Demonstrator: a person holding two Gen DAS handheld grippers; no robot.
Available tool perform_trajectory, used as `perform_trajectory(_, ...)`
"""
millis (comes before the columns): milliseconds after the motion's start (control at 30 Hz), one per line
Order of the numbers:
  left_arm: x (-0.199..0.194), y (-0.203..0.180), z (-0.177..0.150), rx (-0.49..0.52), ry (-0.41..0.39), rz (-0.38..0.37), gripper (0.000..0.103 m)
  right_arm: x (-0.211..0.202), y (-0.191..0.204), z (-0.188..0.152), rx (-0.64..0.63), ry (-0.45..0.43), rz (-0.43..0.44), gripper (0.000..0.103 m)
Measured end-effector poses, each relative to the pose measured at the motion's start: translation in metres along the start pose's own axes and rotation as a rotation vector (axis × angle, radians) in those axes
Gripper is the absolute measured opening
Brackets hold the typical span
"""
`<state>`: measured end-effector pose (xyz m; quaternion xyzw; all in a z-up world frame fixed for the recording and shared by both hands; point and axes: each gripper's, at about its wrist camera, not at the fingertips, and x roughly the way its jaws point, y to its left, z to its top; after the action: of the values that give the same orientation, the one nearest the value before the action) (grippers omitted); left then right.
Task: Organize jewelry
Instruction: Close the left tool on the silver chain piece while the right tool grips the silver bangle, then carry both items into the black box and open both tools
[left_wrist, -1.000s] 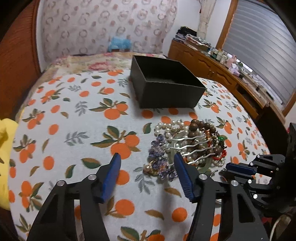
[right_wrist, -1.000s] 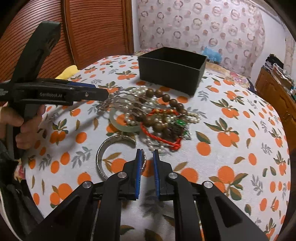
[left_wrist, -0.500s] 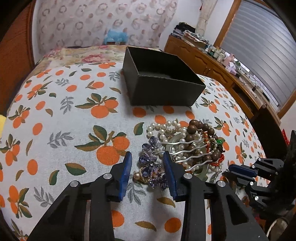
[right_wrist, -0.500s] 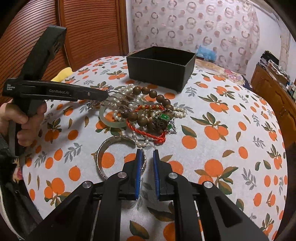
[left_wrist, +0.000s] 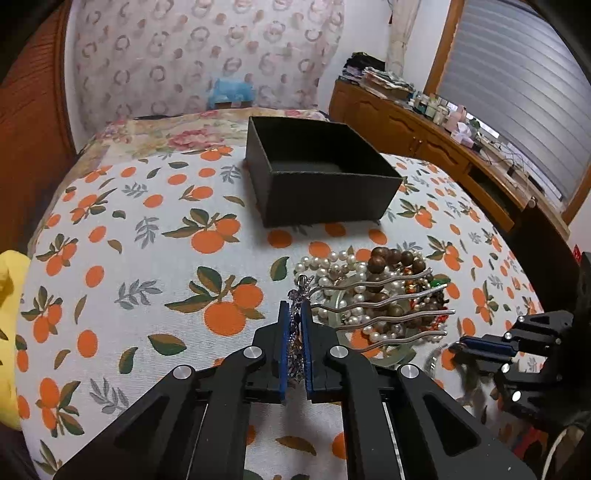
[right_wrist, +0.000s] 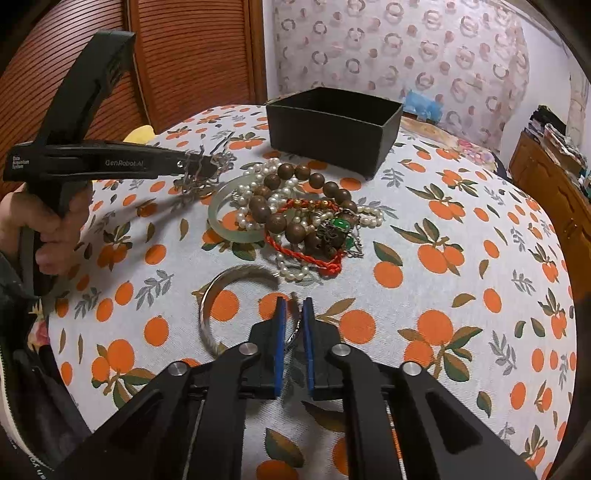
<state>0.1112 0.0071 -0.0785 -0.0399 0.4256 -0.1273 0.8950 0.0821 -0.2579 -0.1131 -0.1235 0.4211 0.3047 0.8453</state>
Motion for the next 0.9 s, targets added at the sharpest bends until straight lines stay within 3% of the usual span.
perform_trajectory(433, -0.027, -0.01, 0.02, 0.022, -0.079, -0.001, 0.005, -0.022, -0.011, 0.013, -0.004, -0.088, -0.029, 0.005)
perform_trajectory(900, -0.002, -0.017, 0.103, 0.064, -0.109, 0.032, 0.005, -0.034, -0.067, 0.077, -0.002, -0.202, -0.078, 0.006)
